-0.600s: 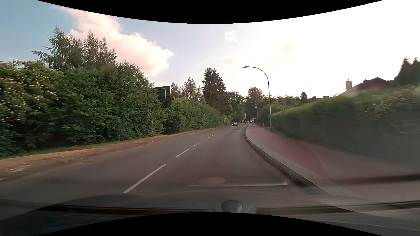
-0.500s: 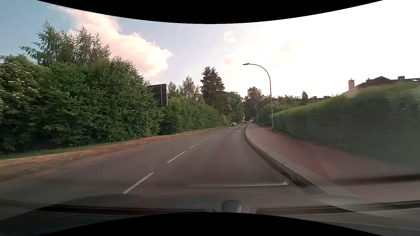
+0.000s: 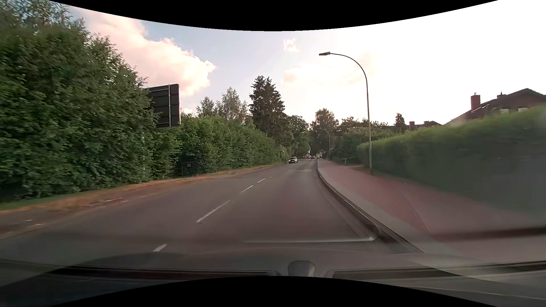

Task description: Follow the waypoints while adhering to traffic rules and regulations

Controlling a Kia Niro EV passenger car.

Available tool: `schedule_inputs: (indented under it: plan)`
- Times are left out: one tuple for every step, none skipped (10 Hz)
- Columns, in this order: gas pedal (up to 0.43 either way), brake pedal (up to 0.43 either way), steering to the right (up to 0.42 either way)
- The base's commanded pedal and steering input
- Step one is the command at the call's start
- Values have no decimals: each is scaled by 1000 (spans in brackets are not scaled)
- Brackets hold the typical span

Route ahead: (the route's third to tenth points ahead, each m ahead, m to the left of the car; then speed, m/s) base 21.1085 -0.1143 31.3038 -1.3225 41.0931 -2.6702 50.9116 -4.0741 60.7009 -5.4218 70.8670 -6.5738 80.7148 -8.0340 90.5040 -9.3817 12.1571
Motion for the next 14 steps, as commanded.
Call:
schedule_inputs:
  plan:
    - [138, 0, 27]
    - [138, 0, 27]
    - [138, 0, 27]
    - [138, 0, 27]
    - [138, 0, 27]
    - [138, 0, 25]
    - [138, 0, 23]
    - [138, 0, 22]
    - [138, 0, 22]
    - [138, 0, 22]
    - [138, 0, 21]
    - [138, 0, 20]
    - [138, 0, 19]
    - [138, 0, 19]
